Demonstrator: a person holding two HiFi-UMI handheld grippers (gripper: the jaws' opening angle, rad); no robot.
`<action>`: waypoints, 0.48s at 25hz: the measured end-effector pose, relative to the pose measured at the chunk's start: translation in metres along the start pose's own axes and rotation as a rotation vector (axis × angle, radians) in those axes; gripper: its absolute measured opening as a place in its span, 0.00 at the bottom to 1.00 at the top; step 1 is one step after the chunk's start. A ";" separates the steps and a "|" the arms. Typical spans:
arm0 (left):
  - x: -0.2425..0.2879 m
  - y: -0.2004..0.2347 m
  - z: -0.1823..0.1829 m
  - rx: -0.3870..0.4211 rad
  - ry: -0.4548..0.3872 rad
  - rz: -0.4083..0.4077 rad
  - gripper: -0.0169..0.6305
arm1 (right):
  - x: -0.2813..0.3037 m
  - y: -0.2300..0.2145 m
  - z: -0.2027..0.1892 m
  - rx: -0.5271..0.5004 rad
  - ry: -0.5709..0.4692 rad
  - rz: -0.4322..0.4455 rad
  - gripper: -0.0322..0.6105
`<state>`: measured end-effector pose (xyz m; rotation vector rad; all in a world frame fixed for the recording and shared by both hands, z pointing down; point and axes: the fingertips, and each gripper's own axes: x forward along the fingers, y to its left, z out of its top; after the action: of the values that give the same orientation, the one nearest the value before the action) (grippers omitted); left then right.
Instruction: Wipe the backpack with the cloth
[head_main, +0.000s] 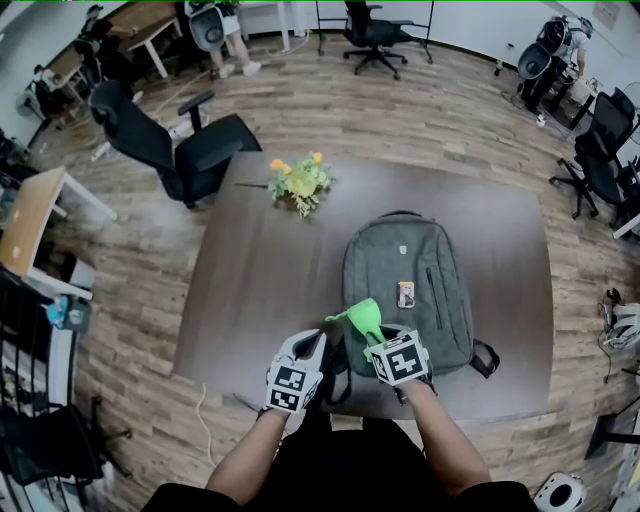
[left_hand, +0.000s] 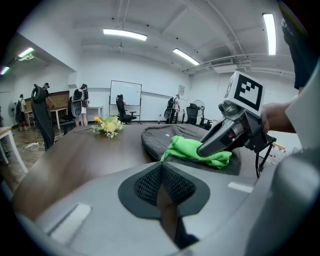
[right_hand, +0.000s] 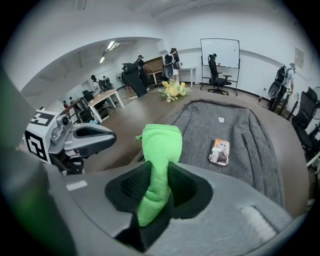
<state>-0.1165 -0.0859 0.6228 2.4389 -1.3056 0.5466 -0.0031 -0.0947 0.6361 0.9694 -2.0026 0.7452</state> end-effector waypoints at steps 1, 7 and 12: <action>0.001 0.000 -0.002 -0.002 0.005 -0.002 0.05 | -0.002 -0.005 -0.001 0.002 0.001 -0.010 0.22; 0.005 -0.004 0.000 -0.001 0.019 -0.015 0.05 | -0.019 -0.043 -0.011 -0.007 0.023 -0.101 0.22; 0.014 -0.014 0.006 0.013 0.004 -0.039 0.05 | -0.032 -0.067 -0.020 0.028 0.012 -0.159 0.23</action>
<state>-0.0964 -0.0909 0.6225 2.4670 -1.2540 0.5520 0.0729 -0.1038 0.6305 1.1227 -1.8838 0.6911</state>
